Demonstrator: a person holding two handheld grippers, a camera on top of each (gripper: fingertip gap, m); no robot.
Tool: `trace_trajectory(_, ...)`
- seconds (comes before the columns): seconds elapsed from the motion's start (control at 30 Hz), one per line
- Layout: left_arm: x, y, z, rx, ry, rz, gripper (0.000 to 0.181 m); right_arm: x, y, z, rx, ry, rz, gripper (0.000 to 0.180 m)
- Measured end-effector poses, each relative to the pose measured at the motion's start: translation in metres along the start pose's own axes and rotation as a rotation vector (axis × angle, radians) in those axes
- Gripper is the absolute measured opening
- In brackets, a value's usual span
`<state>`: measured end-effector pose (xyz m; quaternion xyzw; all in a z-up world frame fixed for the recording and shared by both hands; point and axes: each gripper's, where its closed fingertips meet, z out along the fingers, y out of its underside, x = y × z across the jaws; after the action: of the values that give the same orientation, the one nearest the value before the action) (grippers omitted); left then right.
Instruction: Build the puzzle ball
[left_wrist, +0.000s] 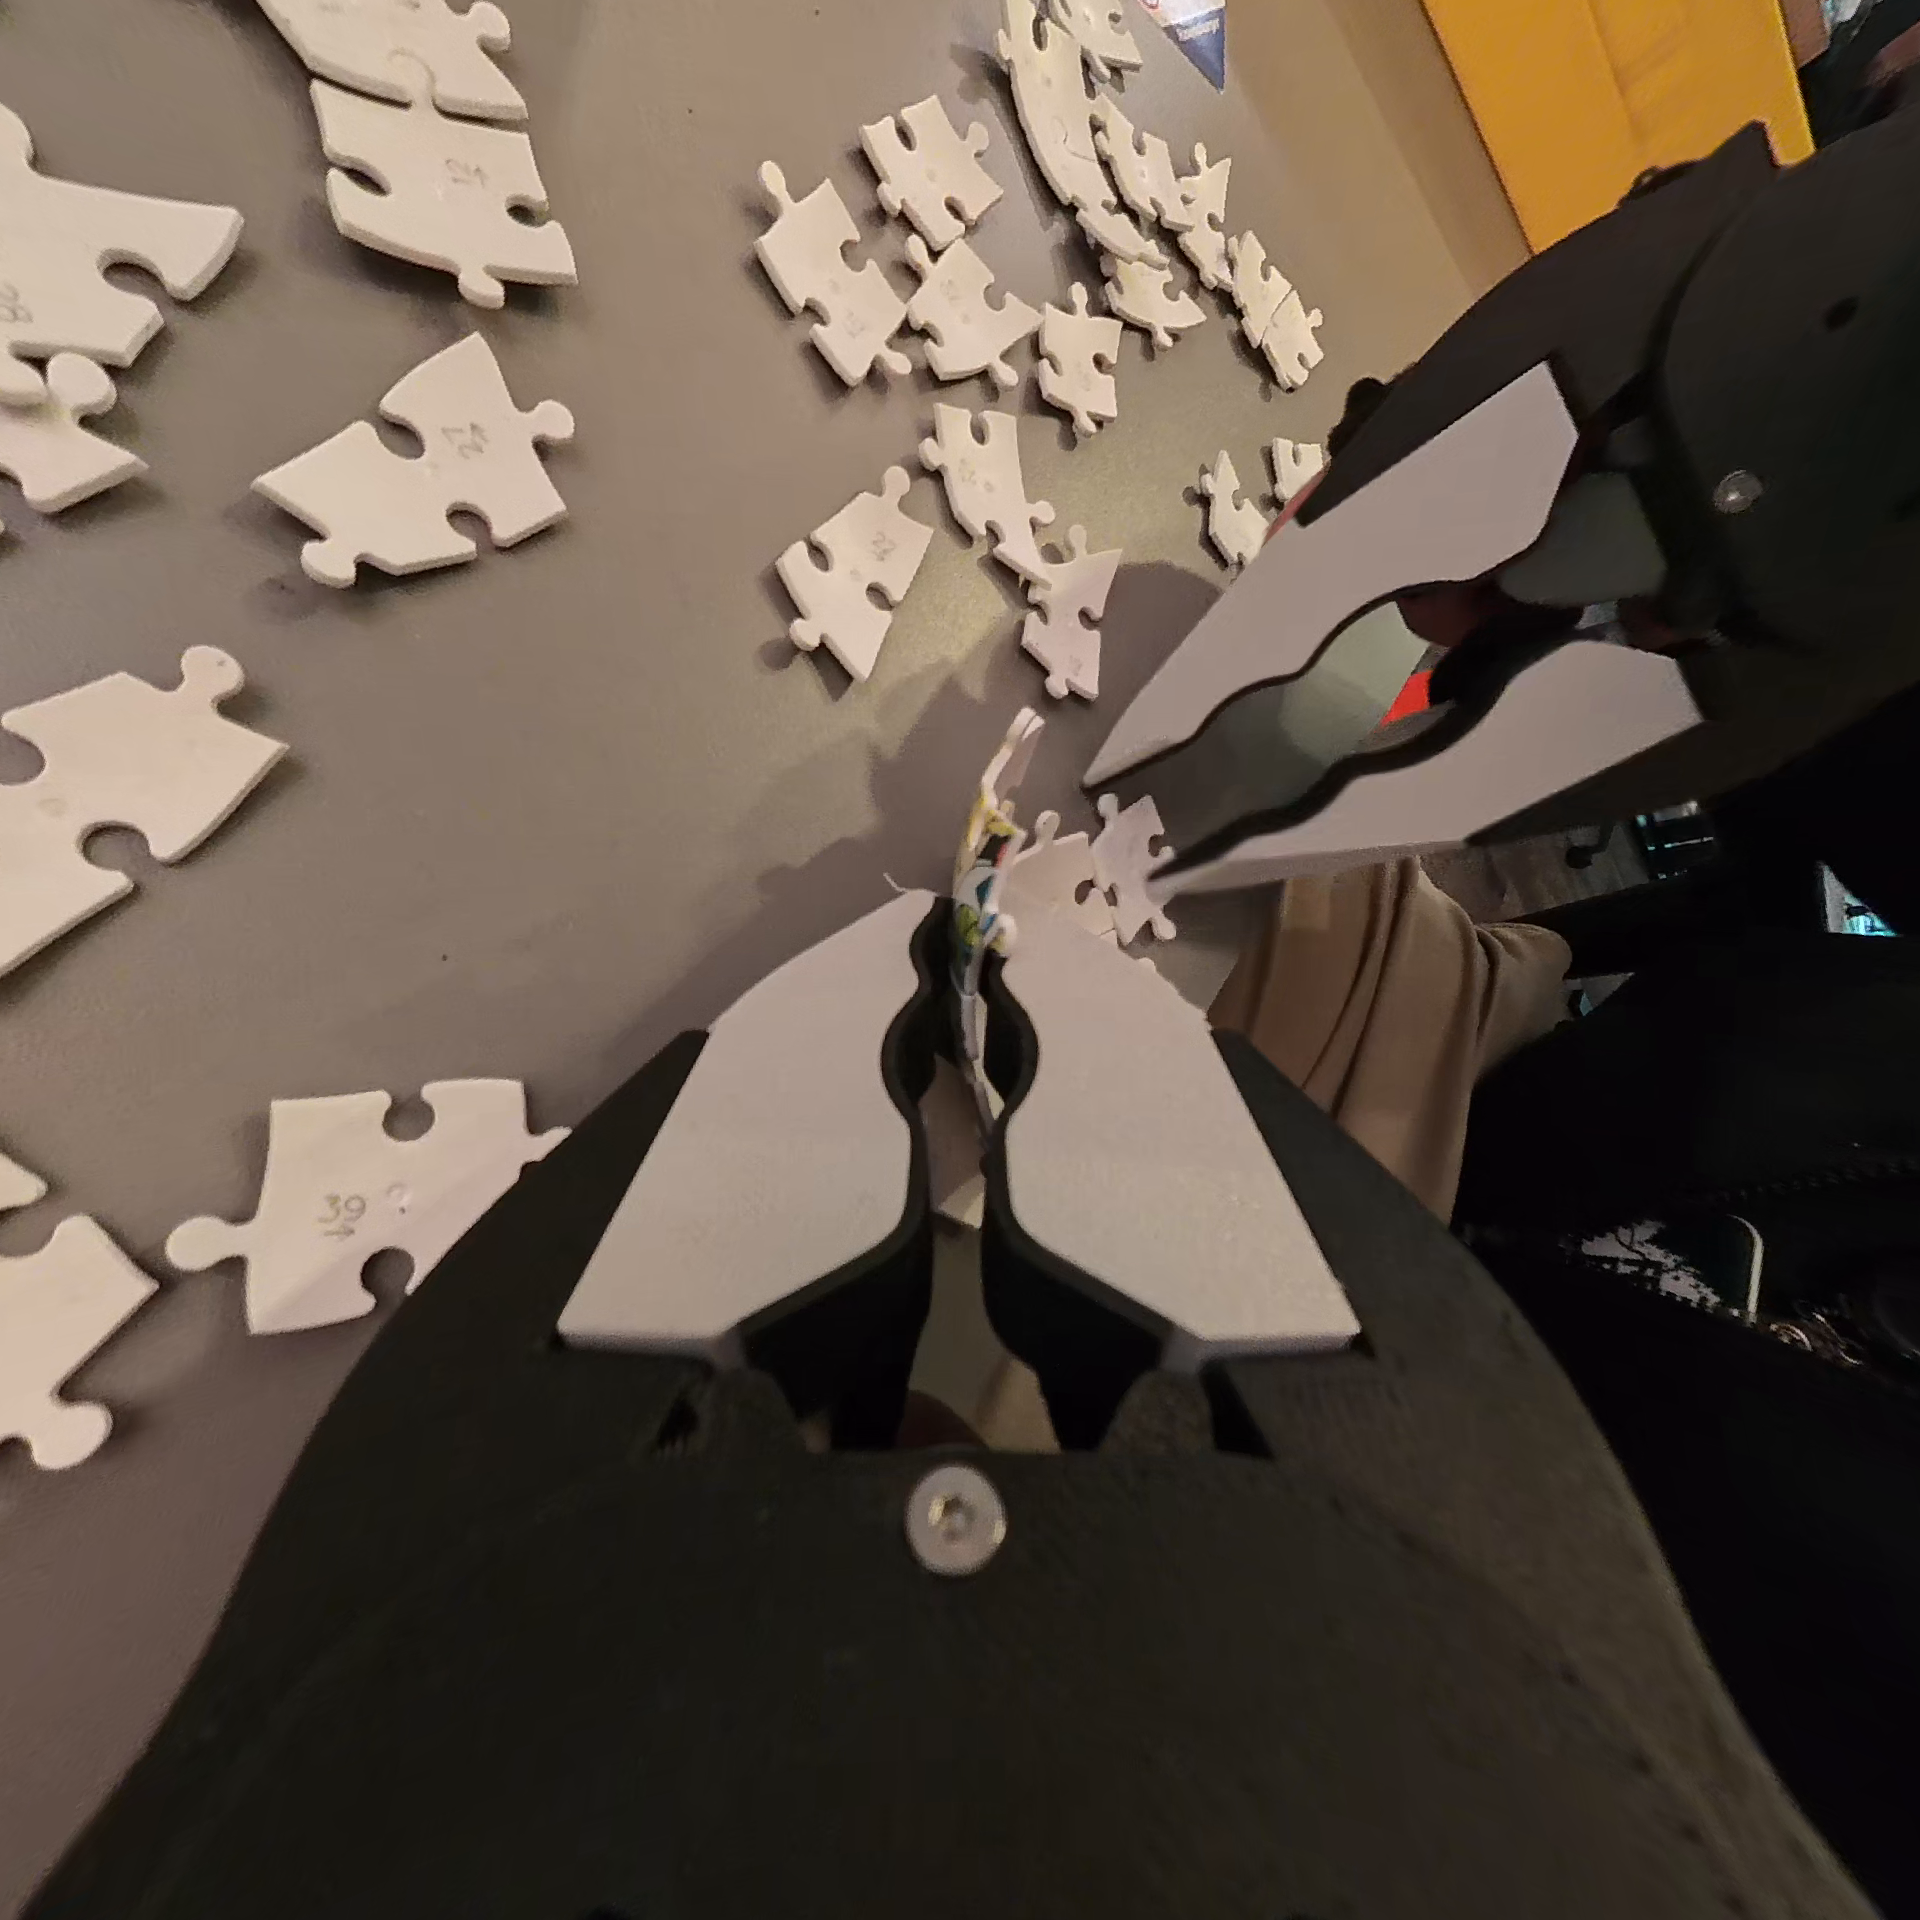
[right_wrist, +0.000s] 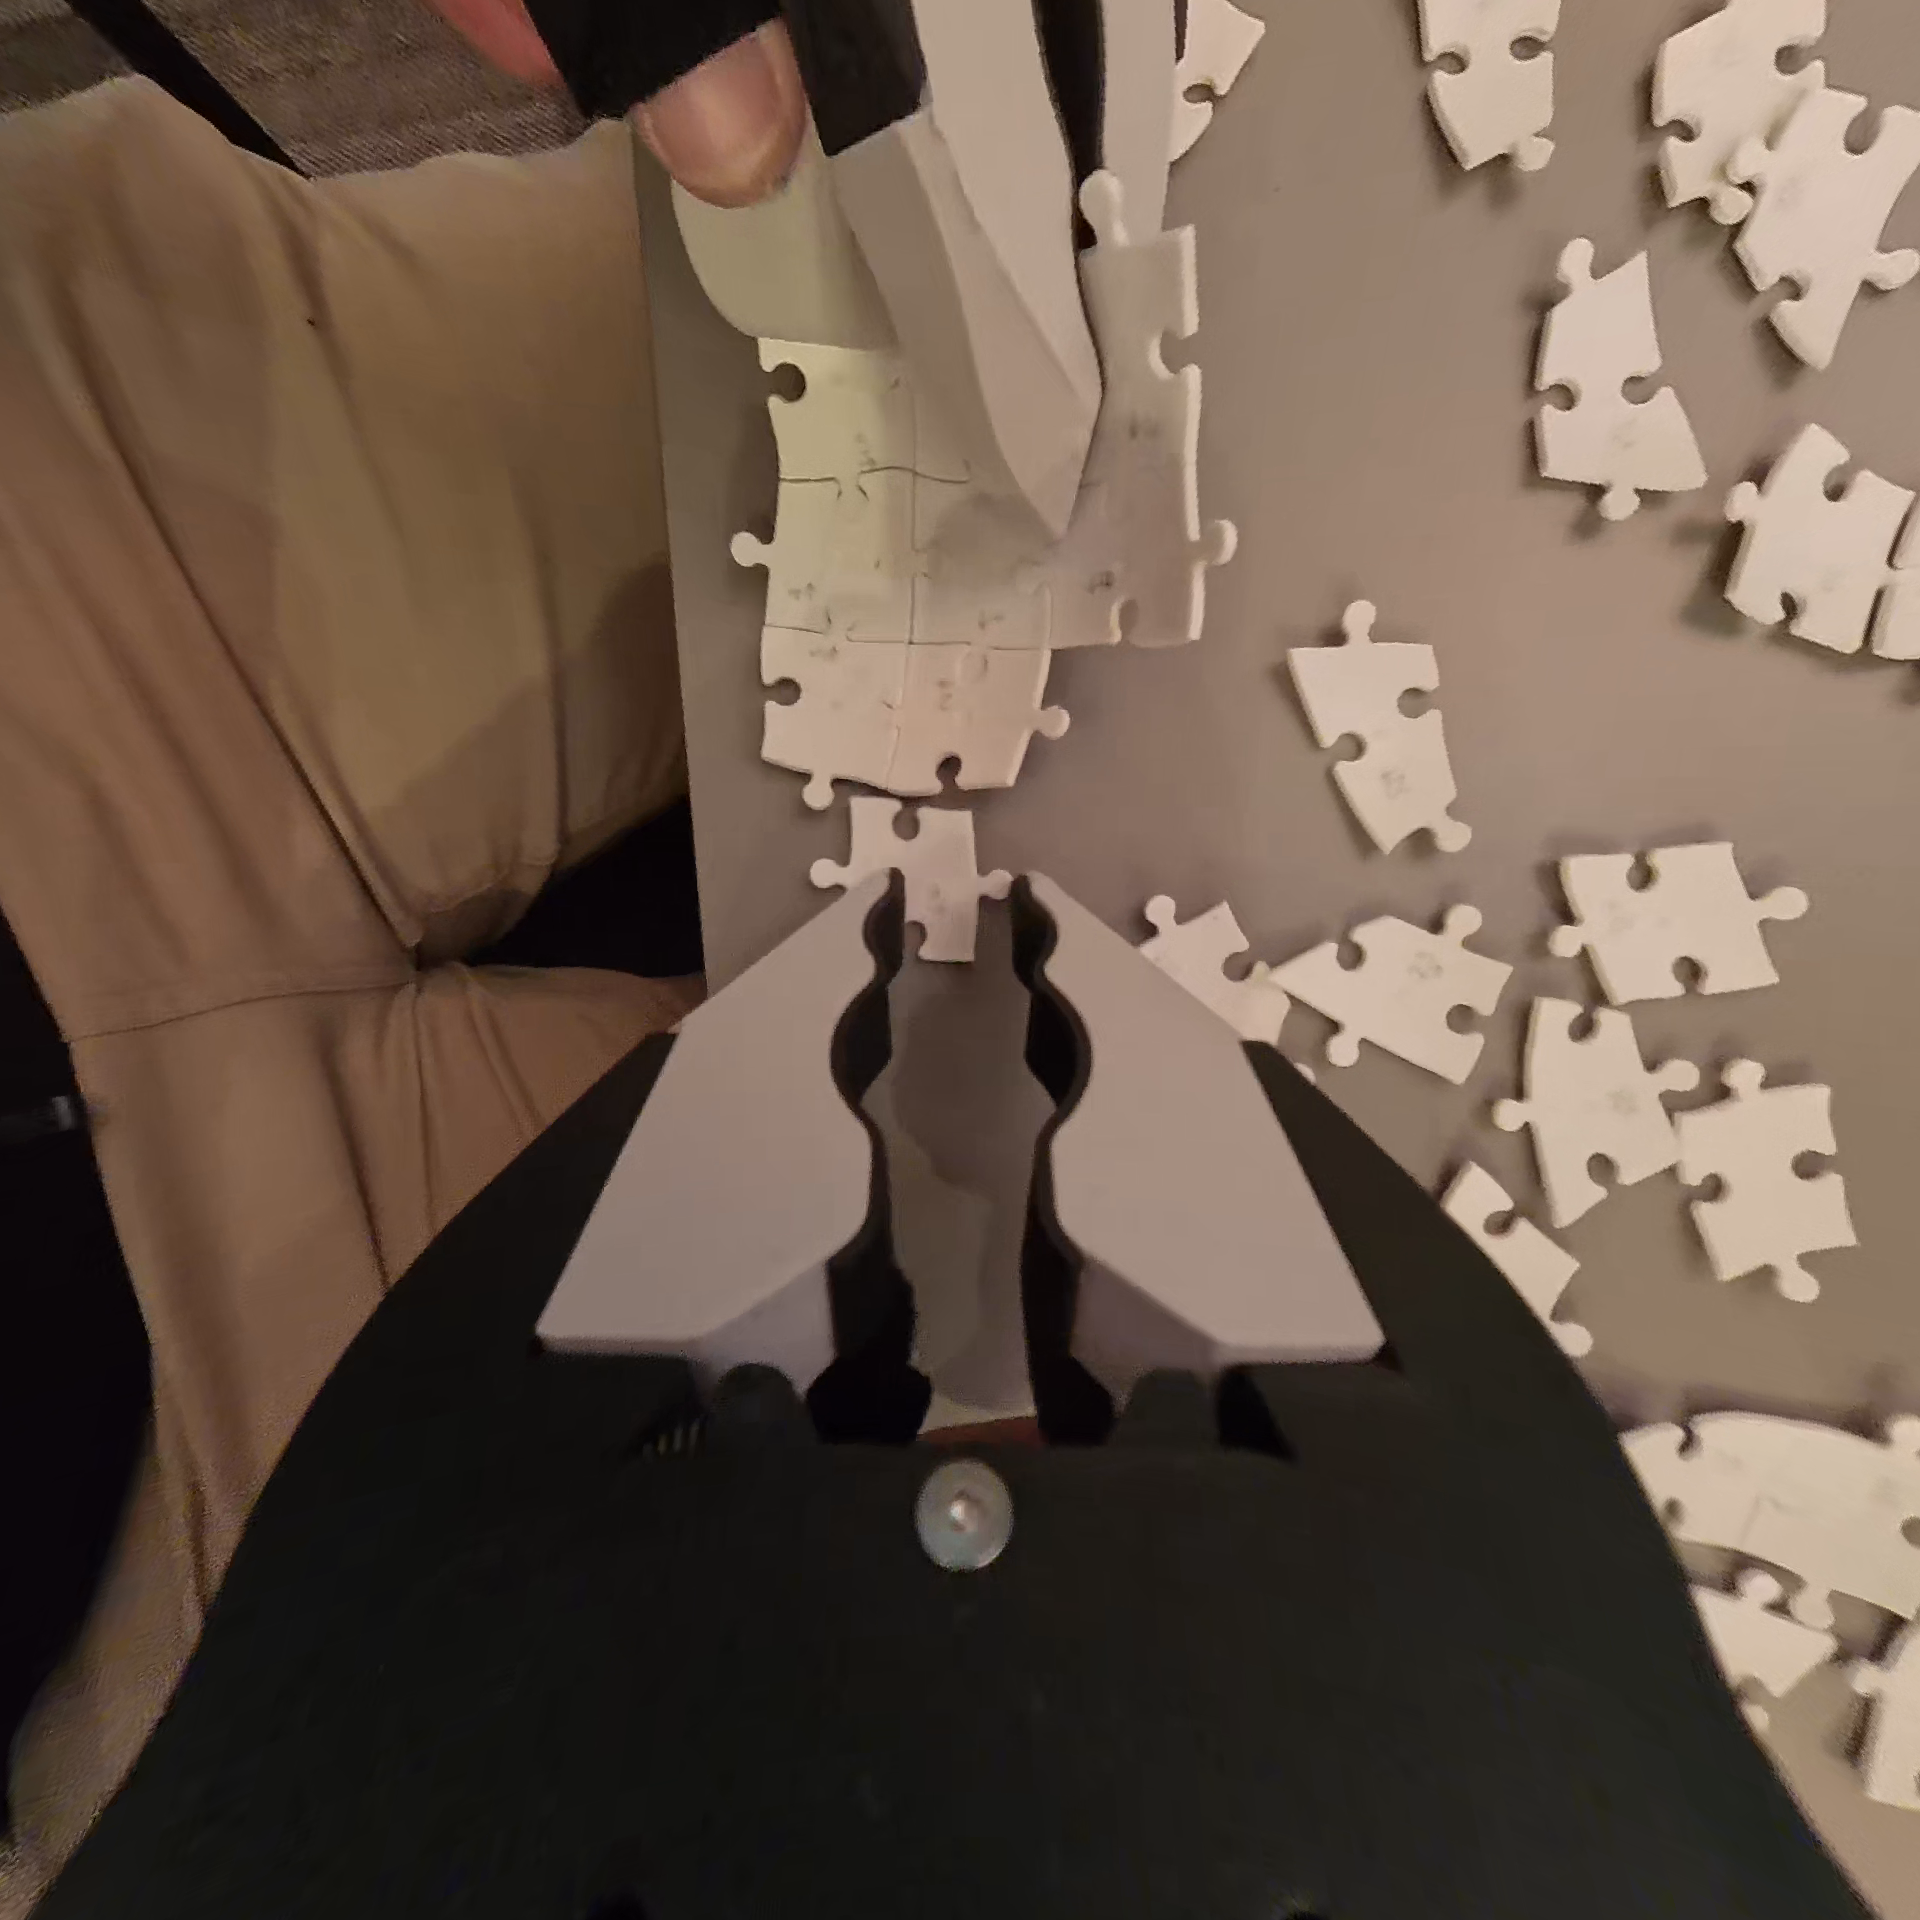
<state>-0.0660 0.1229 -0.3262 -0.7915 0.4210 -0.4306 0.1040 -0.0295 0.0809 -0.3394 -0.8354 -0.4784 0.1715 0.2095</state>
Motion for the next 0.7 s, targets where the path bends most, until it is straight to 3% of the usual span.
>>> trace_trajectory(0.23,-0.001,0.001,0.000,0.000,0.002,-0.006,0.004,0.000,0.001,-0.003,0.045,-0.025,0.085,0.002)
trace_trajectory(0.7,-0.002,0.001,0.000,0.009,0.005,-0.017,0.005,0.007,-0.002,-0.022,0.195,-0.049,0.293,0.000)
